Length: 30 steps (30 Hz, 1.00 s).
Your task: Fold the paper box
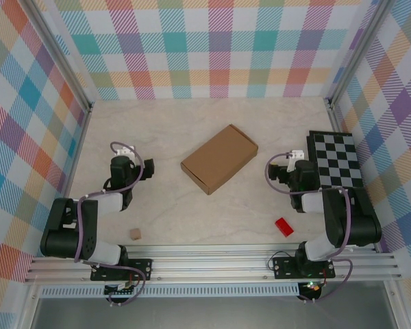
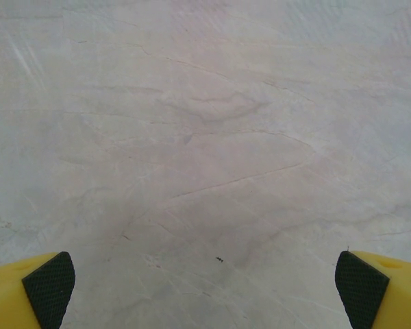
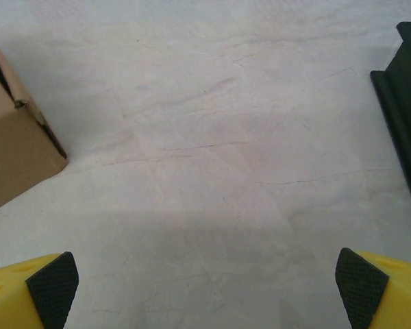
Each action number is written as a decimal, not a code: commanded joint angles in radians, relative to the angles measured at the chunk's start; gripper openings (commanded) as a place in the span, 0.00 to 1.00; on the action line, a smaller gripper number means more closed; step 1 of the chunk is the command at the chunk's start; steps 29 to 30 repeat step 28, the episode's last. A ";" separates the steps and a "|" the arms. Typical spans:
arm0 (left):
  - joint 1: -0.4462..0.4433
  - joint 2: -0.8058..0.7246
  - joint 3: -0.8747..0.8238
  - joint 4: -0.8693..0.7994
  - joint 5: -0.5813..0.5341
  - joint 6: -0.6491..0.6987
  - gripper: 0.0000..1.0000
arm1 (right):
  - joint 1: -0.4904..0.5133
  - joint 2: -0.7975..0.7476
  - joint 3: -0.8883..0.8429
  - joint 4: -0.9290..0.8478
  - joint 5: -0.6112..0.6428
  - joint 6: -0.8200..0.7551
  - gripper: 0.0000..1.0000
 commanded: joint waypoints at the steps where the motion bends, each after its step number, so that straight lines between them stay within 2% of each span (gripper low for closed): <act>1: -0.007 0.122 -0.059 0.272 0.006 0.004 1.00 | -0.018 0.005 0.042 0.060 -0.062 0.002 1.00; 2: -0.008 0.129 -0.039 0.257 0.004 0.006 1.00 | -0.042 0.006 0.056 0.032 -0.098 0.016 1.00; 3: -0.007 0.114 0.000 0.139 -0.003 -0.002 1.00 | -0.056 0.006 0.058 0.033 -0.122 0.024 1.00; 4: -0.004 0.125 -0.008 0.178 0.000 -0.006 1.00 | -0.058 0.006 0.057 0.031 -0.124 0.025 1.00; 30: -0.004 0.123 0.004 0.150 0.022 0.005 1.00 | -0.056 0.007 0.060 0.028 -0.119 0.021 1.00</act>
